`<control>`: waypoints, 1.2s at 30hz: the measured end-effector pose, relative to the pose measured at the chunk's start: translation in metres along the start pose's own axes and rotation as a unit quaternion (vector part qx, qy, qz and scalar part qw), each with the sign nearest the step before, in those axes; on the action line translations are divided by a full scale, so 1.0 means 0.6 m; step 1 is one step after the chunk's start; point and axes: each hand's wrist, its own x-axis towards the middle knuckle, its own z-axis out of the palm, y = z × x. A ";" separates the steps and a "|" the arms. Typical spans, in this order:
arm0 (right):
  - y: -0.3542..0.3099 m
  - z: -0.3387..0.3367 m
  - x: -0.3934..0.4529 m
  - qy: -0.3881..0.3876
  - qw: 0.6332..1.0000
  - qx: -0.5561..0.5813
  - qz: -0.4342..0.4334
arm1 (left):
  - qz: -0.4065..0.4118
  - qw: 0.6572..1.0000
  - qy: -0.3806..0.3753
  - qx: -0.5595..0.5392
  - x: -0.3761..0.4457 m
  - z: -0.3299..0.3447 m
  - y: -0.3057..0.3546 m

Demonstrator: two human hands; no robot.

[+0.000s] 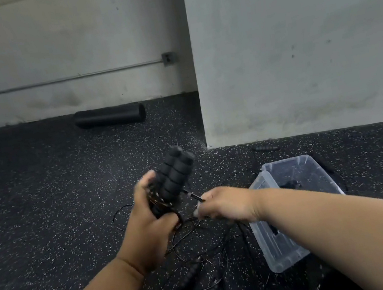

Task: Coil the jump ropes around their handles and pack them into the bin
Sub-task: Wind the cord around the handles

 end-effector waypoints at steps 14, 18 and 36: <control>-0.050 -0.036 -0.026 0.102 0.987 -0.074 -0.102 | 0.014 0.894 -0.295 0.337 0.007 0.016 -0.017; -0.014 -0.046 -0.008 -0.018 0.967 0.253 -0.006 | -0.023 0.961 -0.262 0.085 -0.002 0.010 0.000; -0.062 0.053 -0.074 0.043 0.878 -0.450 -0.157 | -0.230 0.969 -0.024 0.087 0.044 -0.026 -0.051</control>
